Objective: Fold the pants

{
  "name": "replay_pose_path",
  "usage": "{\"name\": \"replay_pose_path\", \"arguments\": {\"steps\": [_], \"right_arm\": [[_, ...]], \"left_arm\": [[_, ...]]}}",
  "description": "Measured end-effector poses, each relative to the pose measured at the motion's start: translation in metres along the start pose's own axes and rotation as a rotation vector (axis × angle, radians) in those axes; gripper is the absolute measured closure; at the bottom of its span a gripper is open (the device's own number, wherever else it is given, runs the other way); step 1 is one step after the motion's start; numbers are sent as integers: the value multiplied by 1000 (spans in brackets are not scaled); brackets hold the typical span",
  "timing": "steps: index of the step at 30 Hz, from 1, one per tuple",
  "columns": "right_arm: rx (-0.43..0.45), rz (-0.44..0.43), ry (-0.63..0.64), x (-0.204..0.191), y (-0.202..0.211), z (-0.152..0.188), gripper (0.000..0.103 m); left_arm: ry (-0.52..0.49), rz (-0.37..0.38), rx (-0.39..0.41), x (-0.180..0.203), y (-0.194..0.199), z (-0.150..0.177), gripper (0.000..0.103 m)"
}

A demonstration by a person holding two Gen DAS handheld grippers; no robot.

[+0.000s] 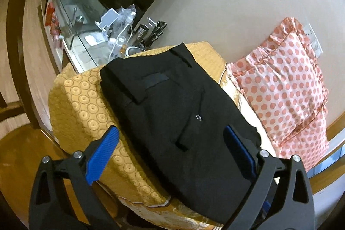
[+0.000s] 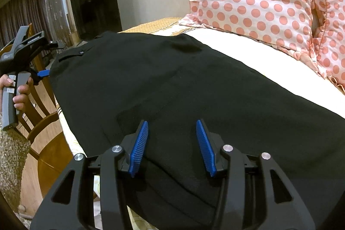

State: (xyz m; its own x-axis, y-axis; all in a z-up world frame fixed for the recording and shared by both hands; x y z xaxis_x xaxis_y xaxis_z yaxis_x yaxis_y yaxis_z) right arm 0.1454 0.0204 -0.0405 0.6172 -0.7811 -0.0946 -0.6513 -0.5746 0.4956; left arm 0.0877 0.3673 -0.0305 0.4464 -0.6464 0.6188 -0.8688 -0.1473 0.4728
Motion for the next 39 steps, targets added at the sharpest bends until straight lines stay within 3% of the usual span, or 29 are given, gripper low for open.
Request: {"name": "replay_pose_path", "arguments": {"steps": [7, 10, 12, 14, 20, 22, 24, 29, 33, 39], "right_arm": [[3, -1, -4, 1, 0, 0, 53], [5, 0, -4, 1, 0, 0, 53], [6, 0, -4, 0, 0, 0, 53], [6, -1, -5, 1, 0, 0, 53], [15, -6, -21, 1, 0, -1, 53], [30, -32, -58, 1, 3, -2, 46], [49, -58, -87, 2, 8, -3, 43], [113, -52, -101, 15, 29, -7, 38], [140, -22, -133, 35, 42, -7, 37], [180, 44, -214, 75, 67, -2, 37]], "left_arm": [[74, 98, -54, 10, -6, 6, 8], [138, 138, -61, 8, -5, 5, 20], [160, 105, -50, -2, -6, 1, 33], [153, 70, -33, -9, -6, -3, 38], [133, 28, -29, -8, -15, -8, 39], [102, -13, -21, -8, -18, -8, 49], [46, -58, -17, -9, -20, -6, 69], [5, -74, 17, -4, -16, -9, 86], [-105, -71, 71, 25, -4, -16, 90], [-342, 2, 126, 115, 17, -9, 91]]}}
Point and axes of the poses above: each gripper's, at about its wrist camera, not at the fingertips, and y roughly against the way its jaws point, x to its right, z to its underside, the point moved 10 cm from there along -y, roughly the way its jaws point, and after that the axes turned 12 degrees about x, right-handed, at the moved point
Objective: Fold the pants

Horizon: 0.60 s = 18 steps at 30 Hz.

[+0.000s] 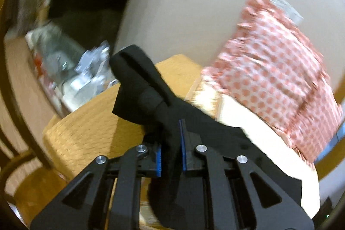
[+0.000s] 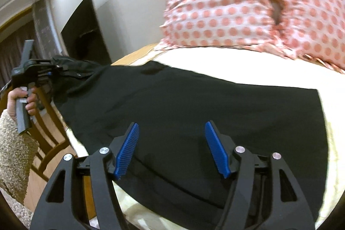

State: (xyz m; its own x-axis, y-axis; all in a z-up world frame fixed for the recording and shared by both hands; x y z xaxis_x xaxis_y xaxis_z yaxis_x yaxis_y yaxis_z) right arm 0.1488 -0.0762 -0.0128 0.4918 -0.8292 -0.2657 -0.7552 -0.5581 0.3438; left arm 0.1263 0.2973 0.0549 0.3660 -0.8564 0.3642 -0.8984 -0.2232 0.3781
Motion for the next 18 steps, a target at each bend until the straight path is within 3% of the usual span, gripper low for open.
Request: {"name": "replay_pose_path", "arguments": {"steps": [5, 11, 16, 18], "right_arm": [[44, 64, -41, 33, 23, -6, 34], [86, 147, -109, 74, 49, -6, 34], [114, 235, -155, 107, 79, -1, 34], [125, 267, -168, 118, 90, 1, 34]], "left_arm": [[-123, 140, 27, 90, 18, -6, 92], [-245, 357, 5, 208, 36, 17, 92], [-344, 552, -31, 307, 52, 63, 92], [-375, 647, -68, 344, 63, 95, 92]]}}
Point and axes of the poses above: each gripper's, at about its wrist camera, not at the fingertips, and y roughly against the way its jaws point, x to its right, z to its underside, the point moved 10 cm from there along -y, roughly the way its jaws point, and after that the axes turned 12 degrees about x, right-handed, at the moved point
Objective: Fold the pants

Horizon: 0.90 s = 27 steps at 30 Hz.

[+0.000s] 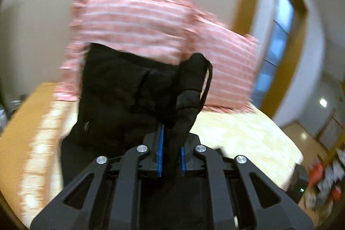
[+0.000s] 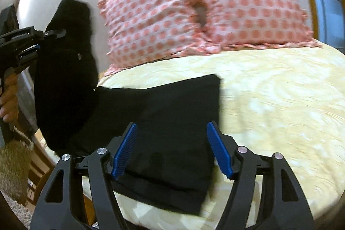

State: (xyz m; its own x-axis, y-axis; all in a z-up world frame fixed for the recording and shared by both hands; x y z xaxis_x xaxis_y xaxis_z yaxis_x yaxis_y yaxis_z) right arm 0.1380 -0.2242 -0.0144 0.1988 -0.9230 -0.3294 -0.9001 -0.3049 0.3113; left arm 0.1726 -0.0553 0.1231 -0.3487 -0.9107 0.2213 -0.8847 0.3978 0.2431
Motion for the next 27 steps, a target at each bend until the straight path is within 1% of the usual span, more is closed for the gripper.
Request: {"name": "replay_pose_path", "arguments": {"steps": [2, 3, 4, 6, 8, 10, 12, 14, 15, 16, 18, 20, 21, 24, 27], "right_arm": [[13, 43, -17, 16, 9, -1, 34], [16, 56, -23, 22, 11, -1, 34], [18, 74, -31, 29, 14, -1, 34], [21, 107, -44, 42, 18, 0, 34], [25, 124, -55, 50, 21, 0, 34], [29, 137, -60, 56, 22, 0, 34], [32, 138, -62, 58, 20, -2, 34], [37, 135, -59, 56, 20, -2, 34], [39, 135, -54, 56, 20, -2, 34], [38, 140, -48, 56, 20, -1, 34], [35, 157, -43, 60, 21, 0, 34], [38, 187, -51, 69, 24, 0, 34], [41, 198, -55, 72, 25, -1, 34], [53, 249, -52, 86, 31, -5, 34], [79, 311, -43, 100, 40, -13, 34]], "left_arm": [[-13, 76, -44, 32, -13, 22, 92], [-28, 113, -78, 48, -19, 38, 93], [-56, 156, -145, 68, -29, 65, 93], [-90, 200, -261, 88, -41, 109, 94], [-128, 210, -296, 95, -44, 132, 94], [-158, 202, -280, 97, -41, 133, 94], [-148, 189, -244, 94, -38, 121, 94], [-129, 181, -191, 93, -32, 106, 94], [-137, 183, -172, 96, -29, 105, 94], [-148, 188, -174, 99, -28, 106, 94], [-178, 209, -213, 109, -27, 125, 94], [-182, 236, -255, 115, -30, 146, 94], [-193, 242, -248, 119, -27, 155, 94], [-246, 231, -223, 128, -23, 166, 94], [-265, 228, -240, 130, -26, 182, 94]]}}
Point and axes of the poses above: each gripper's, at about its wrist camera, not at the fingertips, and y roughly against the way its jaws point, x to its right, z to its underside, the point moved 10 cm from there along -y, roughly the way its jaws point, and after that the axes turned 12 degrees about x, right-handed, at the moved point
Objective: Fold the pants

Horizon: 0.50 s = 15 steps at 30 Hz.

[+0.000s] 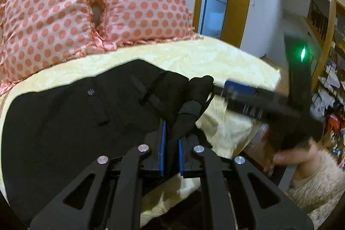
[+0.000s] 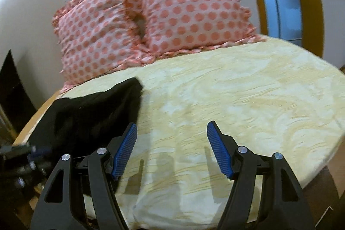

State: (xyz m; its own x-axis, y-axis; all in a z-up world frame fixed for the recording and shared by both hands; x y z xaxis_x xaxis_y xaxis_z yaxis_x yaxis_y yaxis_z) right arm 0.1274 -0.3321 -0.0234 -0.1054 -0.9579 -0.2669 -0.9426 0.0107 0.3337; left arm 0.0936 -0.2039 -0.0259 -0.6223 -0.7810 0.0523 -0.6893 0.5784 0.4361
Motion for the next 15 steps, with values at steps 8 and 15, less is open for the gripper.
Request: {"name": "replay_pose_path", "arguments": {"steps": [8, 15], "right_arm": [[76, -116, 43, -32, 9, -36, 34], [38, -378, 77, -109, 1, -35, 35]], "left_arm": [[-53, 27, 8, 10, 10, 14, 66], [41, 31, 111, -29, 73, -11, 18]]}}
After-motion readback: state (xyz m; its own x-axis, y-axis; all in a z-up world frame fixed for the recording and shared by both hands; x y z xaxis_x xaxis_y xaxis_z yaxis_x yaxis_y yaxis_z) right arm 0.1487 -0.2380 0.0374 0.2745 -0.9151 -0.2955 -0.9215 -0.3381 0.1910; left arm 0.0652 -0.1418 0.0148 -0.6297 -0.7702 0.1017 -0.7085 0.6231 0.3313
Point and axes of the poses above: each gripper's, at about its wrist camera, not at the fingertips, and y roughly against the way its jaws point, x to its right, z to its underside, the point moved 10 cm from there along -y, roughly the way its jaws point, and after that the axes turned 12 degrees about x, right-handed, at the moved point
